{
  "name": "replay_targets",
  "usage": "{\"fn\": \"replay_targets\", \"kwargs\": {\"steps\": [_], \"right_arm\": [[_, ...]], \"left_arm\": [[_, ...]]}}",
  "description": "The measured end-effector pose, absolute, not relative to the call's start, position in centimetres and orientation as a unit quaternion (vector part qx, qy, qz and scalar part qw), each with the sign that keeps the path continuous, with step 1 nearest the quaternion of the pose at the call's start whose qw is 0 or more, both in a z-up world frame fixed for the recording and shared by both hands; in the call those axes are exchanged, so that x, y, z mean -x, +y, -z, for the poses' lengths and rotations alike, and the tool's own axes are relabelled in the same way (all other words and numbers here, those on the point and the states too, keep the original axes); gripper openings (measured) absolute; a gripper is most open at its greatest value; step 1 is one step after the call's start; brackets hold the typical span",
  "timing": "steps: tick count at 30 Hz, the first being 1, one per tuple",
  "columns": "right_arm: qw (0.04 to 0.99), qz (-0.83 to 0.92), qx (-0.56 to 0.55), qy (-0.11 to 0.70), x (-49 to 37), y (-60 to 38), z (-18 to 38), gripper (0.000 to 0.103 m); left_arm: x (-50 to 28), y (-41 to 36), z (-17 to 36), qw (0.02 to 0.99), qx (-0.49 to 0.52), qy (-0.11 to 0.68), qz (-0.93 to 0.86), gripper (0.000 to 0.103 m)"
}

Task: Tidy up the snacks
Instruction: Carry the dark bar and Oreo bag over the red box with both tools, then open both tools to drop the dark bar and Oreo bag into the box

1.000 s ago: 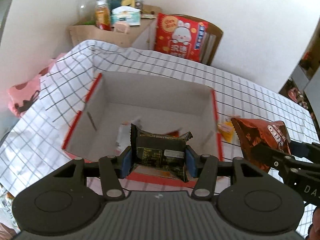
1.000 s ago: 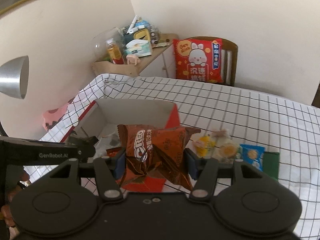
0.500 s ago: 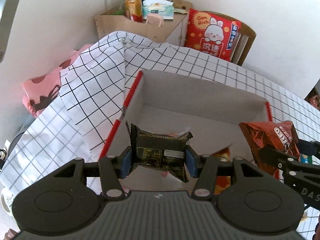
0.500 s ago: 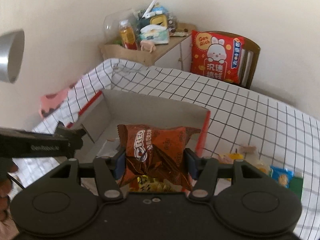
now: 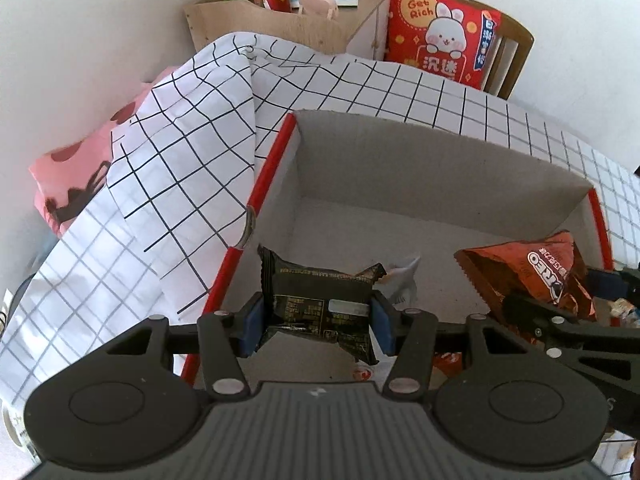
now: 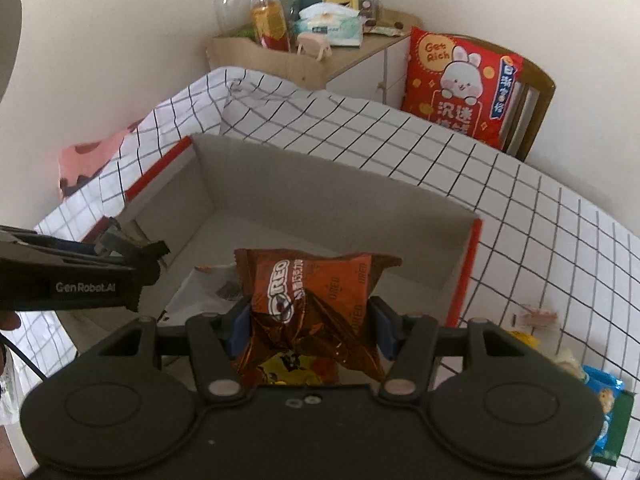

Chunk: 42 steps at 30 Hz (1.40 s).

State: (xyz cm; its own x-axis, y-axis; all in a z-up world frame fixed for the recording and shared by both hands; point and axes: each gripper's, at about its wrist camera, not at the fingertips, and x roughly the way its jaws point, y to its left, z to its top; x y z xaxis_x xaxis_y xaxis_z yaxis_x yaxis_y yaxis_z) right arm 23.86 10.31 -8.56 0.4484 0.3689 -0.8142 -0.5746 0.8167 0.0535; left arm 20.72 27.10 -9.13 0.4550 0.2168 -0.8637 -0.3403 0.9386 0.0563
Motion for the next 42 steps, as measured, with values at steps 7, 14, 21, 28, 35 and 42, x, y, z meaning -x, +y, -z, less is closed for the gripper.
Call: {"fn": "replay_targets", "kwargs": {"steps": [7, 14, 21, 28, 35, 42], "right_arm": [[0.840, -0.278, 0.125, 0.449, -24.5, 10.6, 9.4, 0.063], [0.838, -0.276, 0.134, 0.451, -24.4, 11.1, 9.8, 0.067], [0.842, -0.273, 0.128, 0.446, -24.0, 10.7, 9.5, 0.081], [0.849, -0.278, 0.114, 0.434, -23.3, 9.9, 8.2, 0.086], [0.857, -0.287, 0.092, 0.418, -22.1, 8.9, 6.0, 0.093], [0.865, -0.288, 0.069, 0.406, -20.8, 7.0, 4.1, 0.098]], "left_arm": [[-21.5, 26.2, 10.2, 0.846, 0.050, 0.508, -0.154, 0.054], [-21.9, 25.8, 11.1, 0.838, 0.052, 0.521, -0.153, 0.057], [-21.3, 26.0, 11.0, 0.835, 0.067, 0.523, -0.154, 0.060], [-20.3, 26.0, 9.6, 0.846, 0.073, 0.507, -0.152, 0.066], [-18.9, 25.5, 8.0, 0.858, 0.068, 0.487, -0.148, 0.073], [-17.3, 24.7, 6.2, 0.873, 0.068, 0.463, -0.141, 0.082]]}}
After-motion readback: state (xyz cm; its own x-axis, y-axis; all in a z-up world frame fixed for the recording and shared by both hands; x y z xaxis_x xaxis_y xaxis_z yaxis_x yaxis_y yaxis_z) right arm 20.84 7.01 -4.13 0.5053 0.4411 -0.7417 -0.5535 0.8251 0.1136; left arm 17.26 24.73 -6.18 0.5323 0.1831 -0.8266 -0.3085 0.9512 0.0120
